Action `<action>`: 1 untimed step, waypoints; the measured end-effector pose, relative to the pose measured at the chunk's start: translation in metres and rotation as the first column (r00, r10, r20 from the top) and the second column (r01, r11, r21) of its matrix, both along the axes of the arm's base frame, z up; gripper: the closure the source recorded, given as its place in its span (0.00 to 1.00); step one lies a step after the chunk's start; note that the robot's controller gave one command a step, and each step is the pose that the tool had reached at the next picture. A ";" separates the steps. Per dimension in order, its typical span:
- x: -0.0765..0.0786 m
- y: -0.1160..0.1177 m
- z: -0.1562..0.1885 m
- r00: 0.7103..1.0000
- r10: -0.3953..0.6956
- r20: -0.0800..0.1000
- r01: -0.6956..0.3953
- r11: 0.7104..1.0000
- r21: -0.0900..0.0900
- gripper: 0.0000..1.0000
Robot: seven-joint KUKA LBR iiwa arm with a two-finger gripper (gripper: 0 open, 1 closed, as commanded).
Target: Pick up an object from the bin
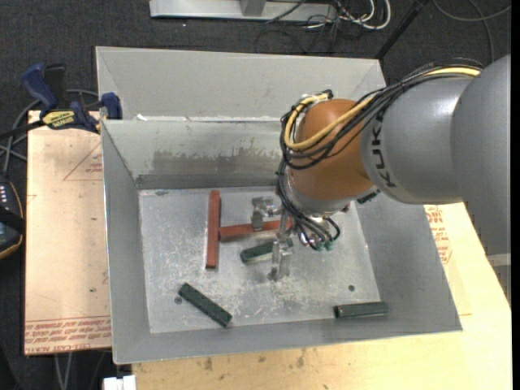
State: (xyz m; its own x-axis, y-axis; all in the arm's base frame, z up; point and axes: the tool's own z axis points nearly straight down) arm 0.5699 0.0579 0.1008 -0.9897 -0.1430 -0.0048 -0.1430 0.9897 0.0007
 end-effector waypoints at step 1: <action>0.005 -0.014 0.006 1.000 0.015 -0.002 -0.015 1.000 -0.001 0.00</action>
Offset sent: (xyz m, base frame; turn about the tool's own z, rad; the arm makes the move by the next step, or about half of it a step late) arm 0.0039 -0.0136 0.0063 -0.0180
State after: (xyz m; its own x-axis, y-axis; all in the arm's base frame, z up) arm 0.5746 0.0440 0.1070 -0.9874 -0.1582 -0.0031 -0.1582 0.9874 0.0003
